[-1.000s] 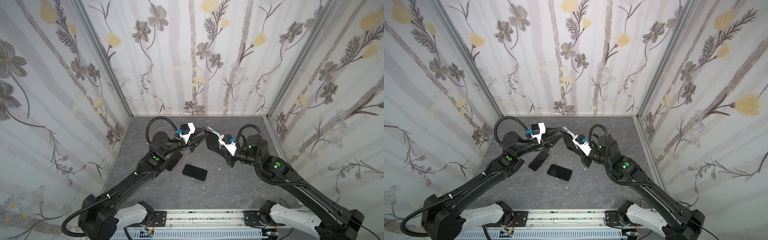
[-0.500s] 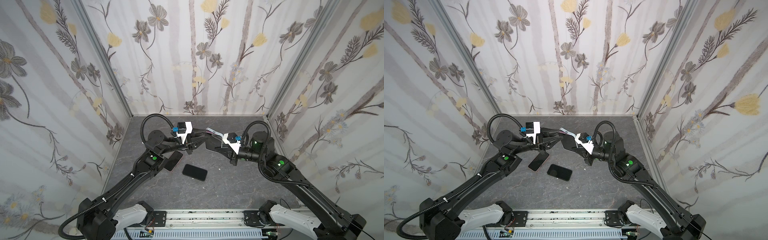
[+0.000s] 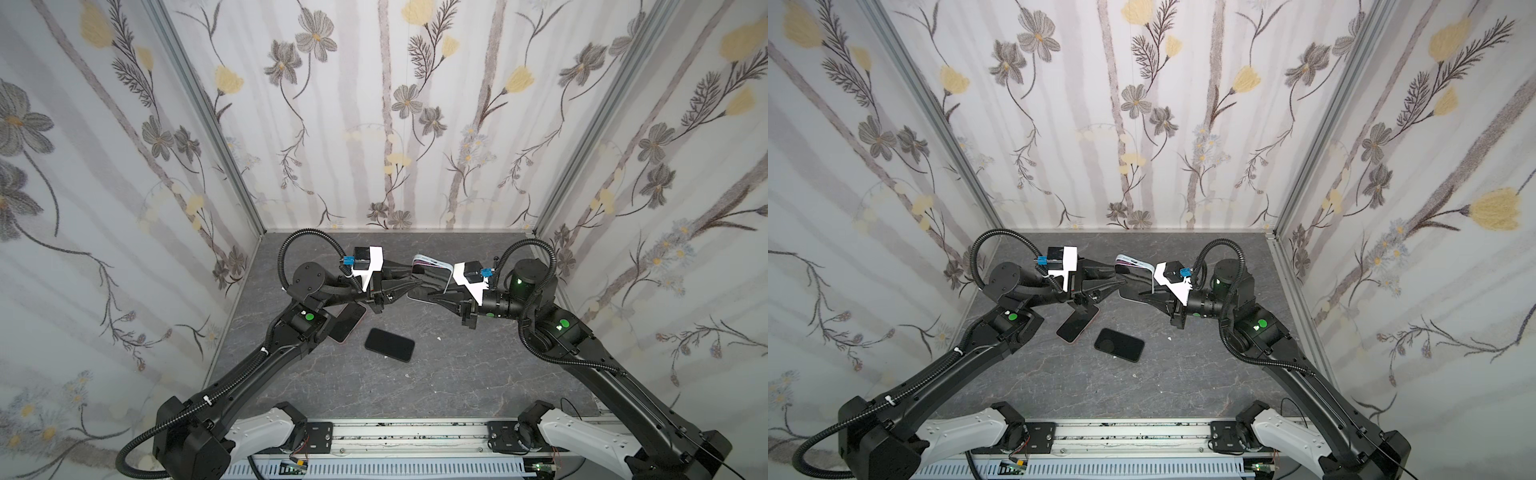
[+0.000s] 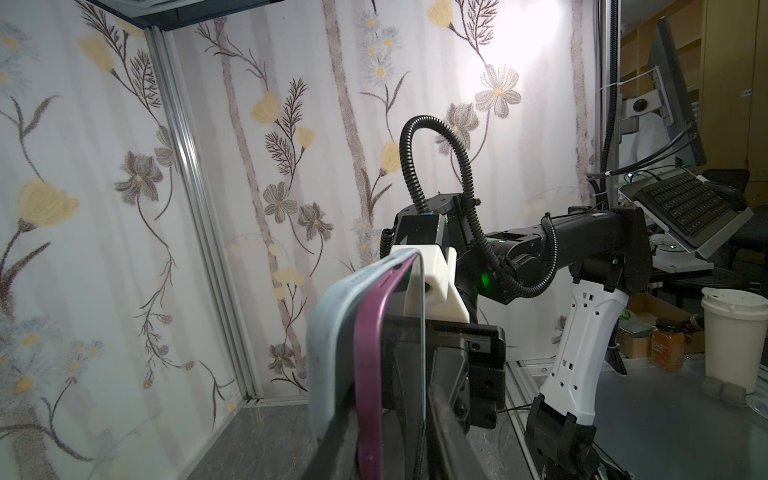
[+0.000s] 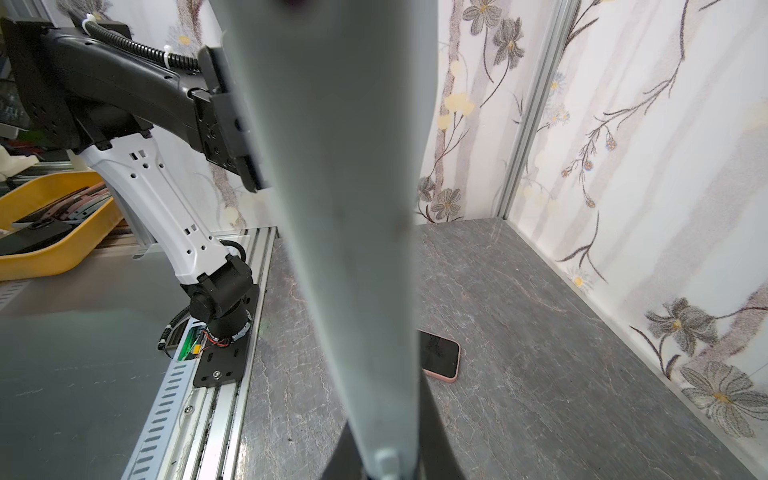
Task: Take the phone out of the phone case
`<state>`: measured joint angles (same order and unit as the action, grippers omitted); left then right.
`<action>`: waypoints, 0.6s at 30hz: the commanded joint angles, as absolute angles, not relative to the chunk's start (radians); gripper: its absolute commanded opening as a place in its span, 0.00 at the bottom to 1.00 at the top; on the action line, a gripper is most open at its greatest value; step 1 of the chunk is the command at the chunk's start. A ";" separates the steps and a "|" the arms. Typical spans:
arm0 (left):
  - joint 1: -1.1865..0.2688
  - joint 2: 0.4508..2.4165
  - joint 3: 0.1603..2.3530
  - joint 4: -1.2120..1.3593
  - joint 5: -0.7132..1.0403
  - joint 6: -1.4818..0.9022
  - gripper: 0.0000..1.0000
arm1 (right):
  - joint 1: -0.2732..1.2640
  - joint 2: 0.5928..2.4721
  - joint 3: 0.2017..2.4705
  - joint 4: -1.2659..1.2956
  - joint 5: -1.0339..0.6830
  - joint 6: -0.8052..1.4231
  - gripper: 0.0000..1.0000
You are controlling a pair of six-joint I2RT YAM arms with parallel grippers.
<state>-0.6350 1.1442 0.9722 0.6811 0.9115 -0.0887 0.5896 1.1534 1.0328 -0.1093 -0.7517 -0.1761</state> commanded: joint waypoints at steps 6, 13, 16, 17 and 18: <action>-0.652 1.167 0.965 0.632 1.069 -0.127 0.27 | 0.573 1.155 1.042 0.143 -0.739 -0.119 0.00; -0.656 1.192 0.948 0.631 1.070 -0.134 0.27 | 0.564 1.172 1.078 0.156 -0.771 -0.109 0.00; -0.656 1.199 0.936 0.632 1.070 -0.136 0.27 | 0.560 1.185 1.111 0.110 -0.784 -0.134 0.00; -0.655 1.201 0.934 0.631 1.071 -0.136 0.27 | 0.560 1.191 1.129 0.079 -0.783 -0.150 0.00; -0.656 1.202 0.930 0.631 1.070 -0.135 0.27 | 0.560 1.196 1.141 0.057 -0.778 -0.164 0.00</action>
<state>-0.6441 1.1881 0.9493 0.7773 0.9073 -0.1162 0.5606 1.1873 1.0912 -0.1432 -0.8070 -0.1734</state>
